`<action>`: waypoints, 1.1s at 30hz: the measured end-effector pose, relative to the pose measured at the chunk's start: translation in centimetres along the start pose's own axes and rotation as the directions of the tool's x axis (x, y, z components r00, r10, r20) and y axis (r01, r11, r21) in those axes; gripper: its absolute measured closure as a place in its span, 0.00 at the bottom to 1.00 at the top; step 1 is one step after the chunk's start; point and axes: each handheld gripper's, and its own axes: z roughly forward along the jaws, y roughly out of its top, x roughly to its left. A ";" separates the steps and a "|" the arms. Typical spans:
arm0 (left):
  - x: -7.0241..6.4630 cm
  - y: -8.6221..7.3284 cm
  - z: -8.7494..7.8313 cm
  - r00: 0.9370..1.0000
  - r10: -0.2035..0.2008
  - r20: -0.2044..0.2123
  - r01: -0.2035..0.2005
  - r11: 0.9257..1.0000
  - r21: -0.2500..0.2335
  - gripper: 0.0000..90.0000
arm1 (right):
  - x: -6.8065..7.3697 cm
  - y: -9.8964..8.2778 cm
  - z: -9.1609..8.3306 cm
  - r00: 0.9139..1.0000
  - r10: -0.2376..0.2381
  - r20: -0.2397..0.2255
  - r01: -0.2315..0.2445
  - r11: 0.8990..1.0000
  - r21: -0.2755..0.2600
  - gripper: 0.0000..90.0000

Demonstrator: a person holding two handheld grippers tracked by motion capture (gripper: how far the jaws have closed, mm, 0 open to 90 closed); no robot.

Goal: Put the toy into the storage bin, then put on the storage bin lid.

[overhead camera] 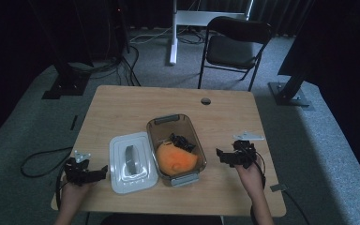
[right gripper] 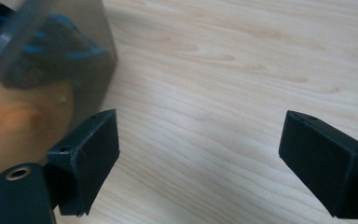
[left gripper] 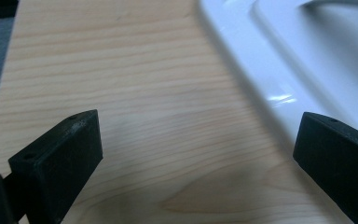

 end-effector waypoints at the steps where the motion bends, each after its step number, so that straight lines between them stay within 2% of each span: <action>1: -0.3 0.1 -0.1 1.000 0.003 0.010 -0.003 1.000 -0.004 0.02 | -0.1 -0.2 0.2 1.000 0.003 0.000 -0.003 1.000 0.008 0.13; 6: -1.7 0.6 -0.6 0.998 0.020 0.067 -0.019 1.000 -0.017 0.02 | -0.5 -1.3 1.1 0.999 0.033 -0.001 -0.033 0.999 0.017 0.13; 11: -3.2 1.0 -0.7 0.994 0.042 0.105 -0.040 0.999 -0.020 0.02 | -0.2 -2.4 2.2 0.999 0.036 -0.011 -0.036 0.999 0.034 0.13; 18: -4.9 1.5 -0.4 0.991 0.066 0.119 -0.065 0.998 -0.018 0.02 | 0.0 -2.9 3.1 1.000 0.025 -0.007 -0.025 0.998 0.057 0.13; 24: -5.5 1.9 -0.1 0.988 0.072 0.137 -0.071 0.997 -0.014 0.02 | -0.1 -3.1 3.2 0.999 0.032 -0.012 -0.031 0.998 0.056 0.13; 33: -6.2 1.9 0.3 0.987 0.075 0.140 -0.075 0.997 -0.001 0.02 | 0.0 -3.1 3.3 0.999 0.034 -0.019 -0.033 0.998 0.058 0.13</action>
